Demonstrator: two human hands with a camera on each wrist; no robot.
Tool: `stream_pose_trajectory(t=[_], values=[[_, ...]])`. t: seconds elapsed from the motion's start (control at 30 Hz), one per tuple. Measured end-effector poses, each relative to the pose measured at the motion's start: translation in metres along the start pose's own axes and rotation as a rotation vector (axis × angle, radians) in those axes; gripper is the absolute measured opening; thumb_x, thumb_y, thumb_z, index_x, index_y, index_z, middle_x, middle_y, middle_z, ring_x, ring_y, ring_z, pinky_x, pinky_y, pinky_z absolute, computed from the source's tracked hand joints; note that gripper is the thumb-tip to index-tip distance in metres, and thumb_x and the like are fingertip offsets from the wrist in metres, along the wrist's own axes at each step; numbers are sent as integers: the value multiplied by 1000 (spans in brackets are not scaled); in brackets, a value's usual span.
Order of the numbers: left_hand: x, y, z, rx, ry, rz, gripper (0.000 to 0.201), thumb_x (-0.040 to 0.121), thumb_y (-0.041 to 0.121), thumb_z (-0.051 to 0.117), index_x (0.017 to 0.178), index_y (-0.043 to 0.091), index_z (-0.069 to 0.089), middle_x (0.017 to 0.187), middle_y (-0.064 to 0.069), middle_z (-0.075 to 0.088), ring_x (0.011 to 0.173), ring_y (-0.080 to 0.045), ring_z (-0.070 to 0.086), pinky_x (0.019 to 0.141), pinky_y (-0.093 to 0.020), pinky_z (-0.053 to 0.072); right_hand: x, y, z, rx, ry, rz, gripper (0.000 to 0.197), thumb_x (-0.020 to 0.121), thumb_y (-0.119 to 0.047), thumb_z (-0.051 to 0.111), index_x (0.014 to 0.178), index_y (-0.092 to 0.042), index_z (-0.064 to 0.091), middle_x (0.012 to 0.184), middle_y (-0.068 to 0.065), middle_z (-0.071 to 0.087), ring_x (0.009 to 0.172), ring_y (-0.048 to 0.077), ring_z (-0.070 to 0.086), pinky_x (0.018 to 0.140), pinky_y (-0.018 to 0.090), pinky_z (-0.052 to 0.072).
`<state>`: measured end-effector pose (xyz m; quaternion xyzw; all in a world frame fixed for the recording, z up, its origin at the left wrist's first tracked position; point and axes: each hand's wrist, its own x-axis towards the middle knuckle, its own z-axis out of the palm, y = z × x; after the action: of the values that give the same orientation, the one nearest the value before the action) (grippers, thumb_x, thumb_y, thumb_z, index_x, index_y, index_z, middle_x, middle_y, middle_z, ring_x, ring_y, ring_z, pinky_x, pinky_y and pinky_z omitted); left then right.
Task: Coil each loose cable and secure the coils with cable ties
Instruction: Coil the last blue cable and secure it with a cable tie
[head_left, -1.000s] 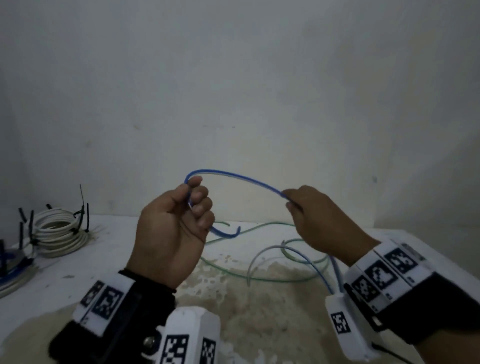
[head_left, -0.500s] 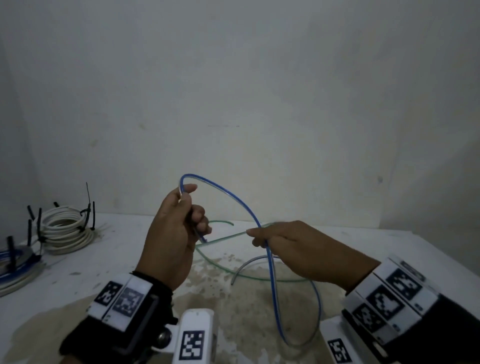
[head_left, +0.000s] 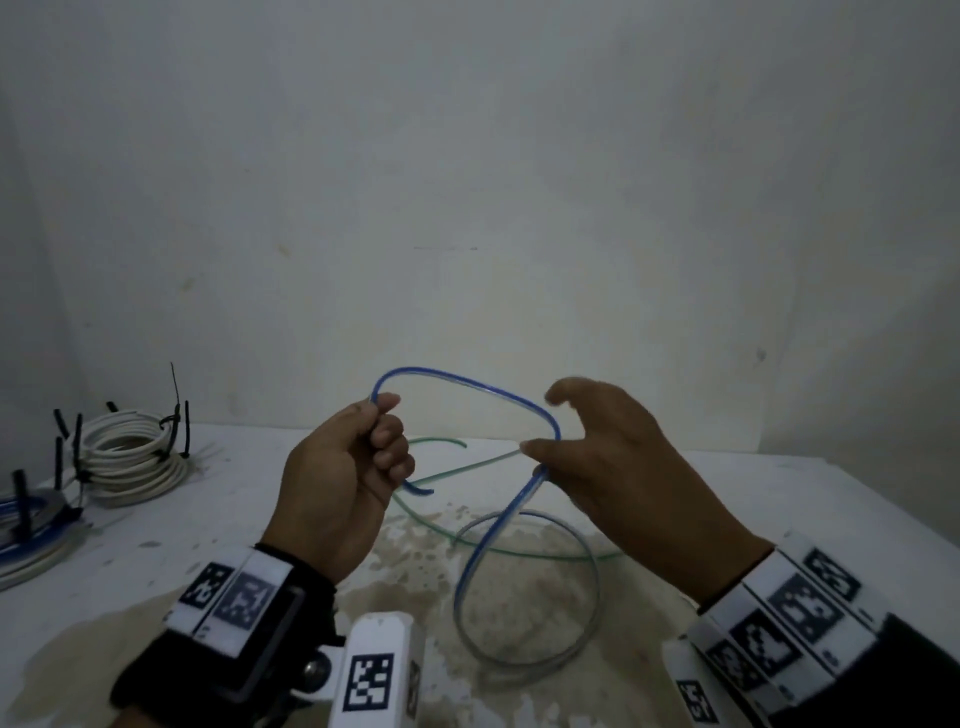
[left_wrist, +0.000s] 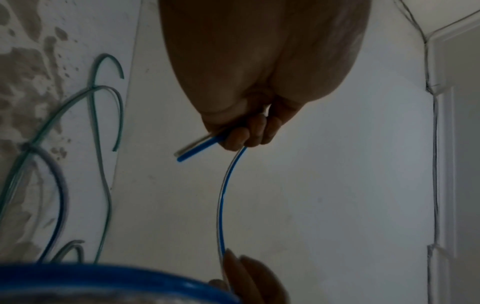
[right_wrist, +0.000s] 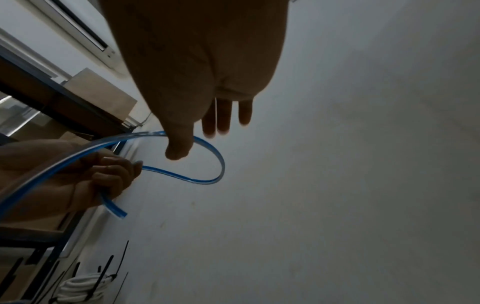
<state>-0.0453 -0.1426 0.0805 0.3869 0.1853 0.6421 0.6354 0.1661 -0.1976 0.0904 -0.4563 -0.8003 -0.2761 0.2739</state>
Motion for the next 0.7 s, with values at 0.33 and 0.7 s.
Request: stream_pose_trajectory(t=[0.33,0.7], values=[[-5,-6,5,50,-84,-113,22,100,14,36,96,4,55,66,-2,45,52,-11,44,51,-20,45,-10,-27,11,640,-206,296,26,81,-34,70,69,-12,73,65,3,67,63,11,59,62,25,46],[-17,-9,4,-68,-148,-352,36,79,12,54,109,-6,63,103,-26,67,94,-32,70,77,-40,59,-9,-43,25,920,-70,552,19,82,-24,69,72,-8,73,61,9,66,52,18,61,56,27,53]])
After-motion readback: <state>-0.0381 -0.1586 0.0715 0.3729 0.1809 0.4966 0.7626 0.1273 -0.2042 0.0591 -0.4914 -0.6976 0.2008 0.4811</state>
